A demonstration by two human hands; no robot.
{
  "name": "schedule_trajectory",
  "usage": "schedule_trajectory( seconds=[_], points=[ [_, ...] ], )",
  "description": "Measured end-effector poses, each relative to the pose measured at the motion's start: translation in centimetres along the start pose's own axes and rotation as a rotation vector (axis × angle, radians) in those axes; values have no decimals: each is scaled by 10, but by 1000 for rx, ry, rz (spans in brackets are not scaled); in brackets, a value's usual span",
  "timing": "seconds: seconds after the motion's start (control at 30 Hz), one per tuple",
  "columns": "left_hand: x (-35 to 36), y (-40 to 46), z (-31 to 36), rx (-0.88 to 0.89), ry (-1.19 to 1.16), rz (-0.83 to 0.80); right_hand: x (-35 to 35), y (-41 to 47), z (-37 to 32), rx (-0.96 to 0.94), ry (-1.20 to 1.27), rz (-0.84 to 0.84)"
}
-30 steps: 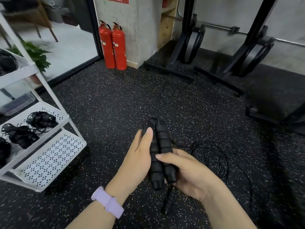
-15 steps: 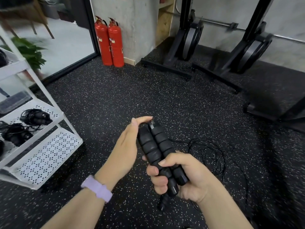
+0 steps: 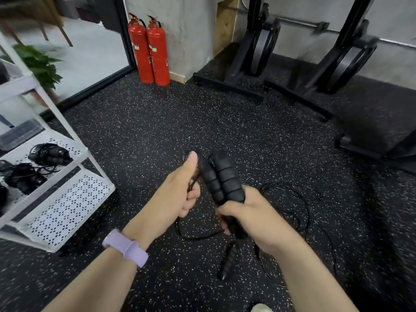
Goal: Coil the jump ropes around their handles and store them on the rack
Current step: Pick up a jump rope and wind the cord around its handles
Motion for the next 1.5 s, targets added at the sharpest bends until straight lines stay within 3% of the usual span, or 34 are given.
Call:
schedule_trajectory(
  seconds=[0.1, 0.27, 0.43, 0.5, 0.6, 0.7, 0.77, 0.83, 0.9, 1.0, 1.07, 1.13, 1.27, 1.37, 1.5],
  points=[
    [1, -5, -9, -71, 173, 48, 9, 3, -1, -170, -444, 112],
    [-11, -8, -13, -71, 203, 146, 13, 2, -4, -256, -622, 275],
    [-6, -14, -15, -146, 113, 17, 33, 1, -5, -276, -1090, 312],
    [-6, -15, -17, -170, 146, 102, 51, 2, 4, -328, -1217, 293],
    [-14, -14, -24, -210, 130, 287, 69, 2, 14, -359, -1195, 240],
    [-24, -13, -26, -226, 64, 346, 56, 1, 9, -229, -856, 123],
    [-27, -13, -20, -193, -48, 300, 38, 3, 7, -57, -356, 31],
    [-27, -13, -12, -126, -182, 241, 38, 1, 8, 144, 201, -170],
    [-25, -15, -4, -42, -240, 207, 50, -7, 8, 317, 560, -376],
    [-17, -18, 2, 51, -174, 151, 64, -13, 9, 431, 851, -518],
    [-16, -19, 6, 111, -151, 136, 68, -13, 7, 404, 869, -555],
    [-18, -17, 5, 130, -68, 142, 61, -10, 3, 314, 706, -503],
    [-24, -14, -5, 84, 279, 196, 29, 1, 0, 83, 67, -93],
    [-23, -16, -10, 46, 509, 206, 18, 3, -4, -51, -372, 84],
    [-15, -16, -14, -114, 332, 153, 20, 1, -4, -156, -902, 242]
  ],
)
Point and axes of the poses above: each hand's wrist, its own y-axis towards the middle knuckle, its own x-axis out of the palm, z = x × y, the point moved 5 cm from there along y, towards the middle knuckle, and after that the axes turned 12 degrees about y, right-handed, at the moved point
